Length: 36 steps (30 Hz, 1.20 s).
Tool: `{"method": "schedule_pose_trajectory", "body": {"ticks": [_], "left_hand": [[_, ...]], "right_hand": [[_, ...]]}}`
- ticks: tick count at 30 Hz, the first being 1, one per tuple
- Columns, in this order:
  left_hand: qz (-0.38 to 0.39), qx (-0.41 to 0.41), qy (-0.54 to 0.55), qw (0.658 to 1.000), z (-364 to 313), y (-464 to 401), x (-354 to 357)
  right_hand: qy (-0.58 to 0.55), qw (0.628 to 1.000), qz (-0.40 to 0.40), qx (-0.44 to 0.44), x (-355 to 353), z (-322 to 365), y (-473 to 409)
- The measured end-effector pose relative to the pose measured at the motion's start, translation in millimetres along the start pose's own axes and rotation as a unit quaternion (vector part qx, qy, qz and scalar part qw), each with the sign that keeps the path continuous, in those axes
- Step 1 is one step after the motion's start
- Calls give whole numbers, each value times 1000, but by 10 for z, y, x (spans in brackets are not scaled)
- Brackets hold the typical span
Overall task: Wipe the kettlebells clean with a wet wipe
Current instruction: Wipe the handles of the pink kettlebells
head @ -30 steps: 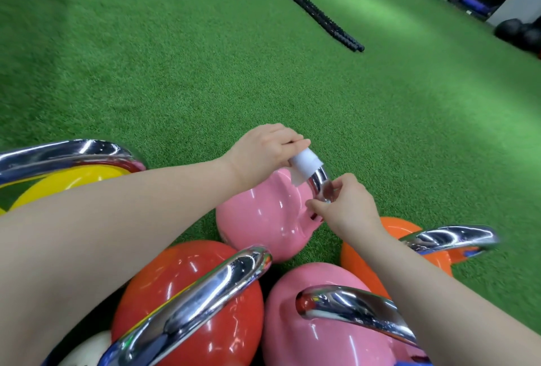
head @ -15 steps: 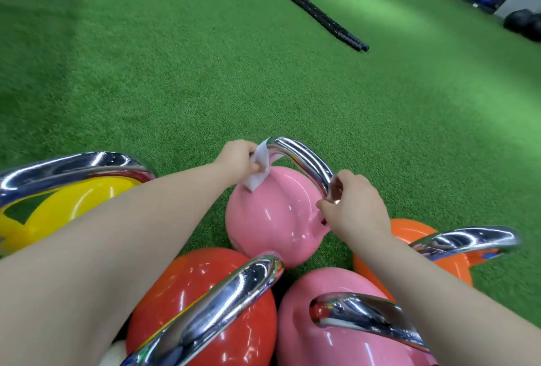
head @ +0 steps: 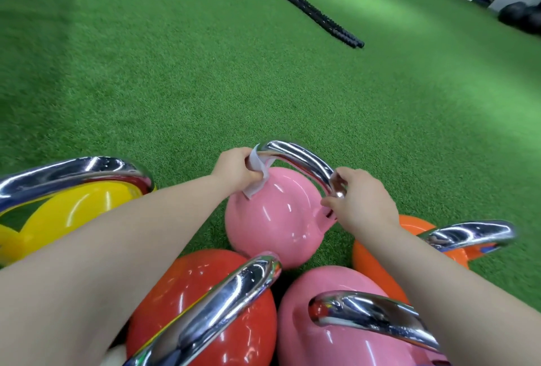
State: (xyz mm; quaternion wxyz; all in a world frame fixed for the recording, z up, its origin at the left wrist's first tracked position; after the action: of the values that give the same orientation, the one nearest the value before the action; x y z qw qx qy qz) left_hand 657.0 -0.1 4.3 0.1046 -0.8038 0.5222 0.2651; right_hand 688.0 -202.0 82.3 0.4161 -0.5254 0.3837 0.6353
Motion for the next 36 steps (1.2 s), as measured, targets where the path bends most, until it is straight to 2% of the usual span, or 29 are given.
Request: {"method": "schedule_pose_trajectory", "body": {"ticks": [3, 8, 10, 12, 14, 16, 18, 20, 23, 29, 33, 36], "left_hand": [[11, 13, -9, 1000, 47, 168, -6], [84, 21, 16, 996, 144, 518, 103], [108, 38, 20, 993, 143, 612, 155], [138, 46, 22, 989, 118, 653, 198], [182, 54, 14, 982, 53, 648, 233], [224, 59, 0, 973, -55, 643, 243], [257, 46, 16, 965, -177, 636, 230], [275, 19, 65, 959, -291, 635, 190], [261, 1, 99, 960, -423, 568, 133], [233, -44, 143, 961, -690, 321, 224], [203, -36, 122, 971, -796, 227, 273], [216, -30, 135, 967, -724, 320, 267]], "right_hand": [[26, 1000, -3, 8, -48, -67, -82], [11, 999, -13, 37, -43, -124, -263], [-17, 998, -20, 64, -3, -179, -334], [-109, 988, -21, 111, 31, -246, -372], [-270, 948, -5, 170, 71, -271, -313], [-412, 887, 32, 204, 145, -205, -181], [-471, 858, 52, 196, 185, -89, -33], [-476, 861, 48, 172, 207, 2, 80], [-466, 871, 37, 153, 232, 82, 194], [-467, 866, 66, 168, 353, 171, 353], [-430, 884, 129, 128, 458, 382, 466], [-418, 891, 114, 133, 527, 494, 467]]}}
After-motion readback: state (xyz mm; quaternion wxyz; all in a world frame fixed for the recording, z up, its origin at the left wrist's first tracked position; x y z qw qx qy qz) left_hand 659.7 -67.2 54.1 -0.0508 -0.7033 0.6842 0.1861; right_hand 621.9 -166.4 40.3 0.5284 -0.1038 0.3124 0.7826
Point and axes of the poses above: each hand's wrist, its own y-axis away from the middle knuckle, its own x-axis out of the palm, z = x × y, the point moved 6 cm from there along -y, towards the middle knuckle, and after that the axes turned 5 degrees about y, right-handed, at the moved point
